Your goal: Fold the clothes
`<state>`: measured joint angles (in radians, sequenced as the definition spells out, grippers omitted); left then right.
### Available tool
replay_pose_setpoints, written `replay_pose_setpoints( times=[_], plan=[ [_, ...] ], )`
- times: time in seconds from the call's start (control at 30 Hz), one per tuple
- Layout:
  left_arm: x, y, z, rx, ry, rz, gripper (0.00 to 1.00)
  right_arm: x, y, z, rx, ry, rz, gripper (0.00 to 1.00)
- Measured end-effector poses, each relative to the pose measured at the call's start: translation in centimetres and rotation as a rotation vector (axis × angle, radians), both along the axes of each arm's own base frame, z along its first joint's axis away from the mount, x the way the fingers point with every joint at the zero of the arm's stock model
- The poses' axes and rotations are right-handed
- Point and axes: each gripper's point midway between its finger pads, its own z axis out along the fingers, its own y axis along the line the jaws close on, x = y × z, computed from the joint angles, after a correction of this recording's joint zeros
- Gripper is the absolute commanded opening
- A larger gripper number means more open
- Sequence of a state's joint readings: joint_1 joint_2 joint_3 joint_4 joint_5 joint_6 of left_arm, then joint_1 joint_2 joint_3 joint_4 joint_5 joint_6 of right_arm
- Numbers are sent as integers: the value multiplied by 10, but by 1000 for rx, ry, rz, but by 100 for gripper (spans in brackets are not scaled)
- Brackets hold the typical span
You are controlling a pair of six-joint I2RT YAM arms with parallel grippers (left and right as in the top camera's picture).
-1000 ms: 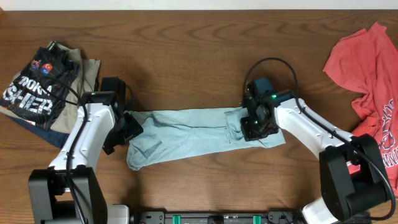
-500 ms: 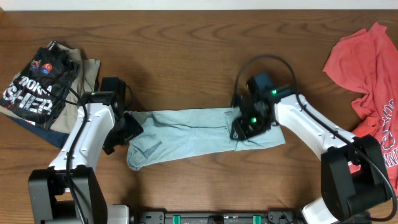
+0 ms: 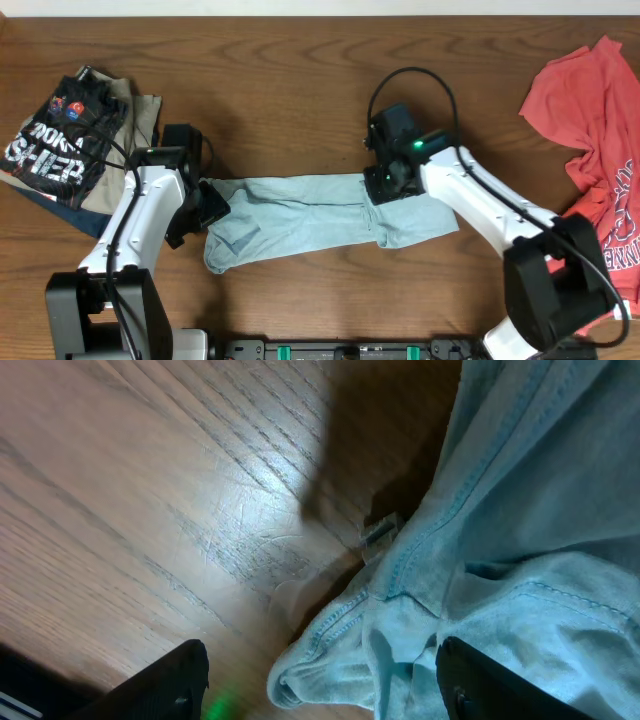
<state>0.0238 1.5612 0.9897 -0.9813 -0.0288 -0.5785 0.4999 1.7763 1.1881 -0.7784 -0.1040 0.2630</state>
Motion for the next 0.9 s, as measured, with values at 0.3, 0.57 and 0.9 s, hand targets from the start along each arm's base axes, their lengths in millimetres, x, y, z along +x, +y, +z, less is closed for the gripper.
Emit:
replay_pose_setpoints(
  times=[0.3,0.57,0.9],
  plan=[
    [0,0,0,0,0,0,75,0,-3,-7,-46,1,-77,43],
    [0,0,0,0,0,0,75,-5,6,-27,-69,30,-85,41],
    [0,0,0,0,0,0,75,1,5,-27,-104,-16,-115,1]
  ],
)
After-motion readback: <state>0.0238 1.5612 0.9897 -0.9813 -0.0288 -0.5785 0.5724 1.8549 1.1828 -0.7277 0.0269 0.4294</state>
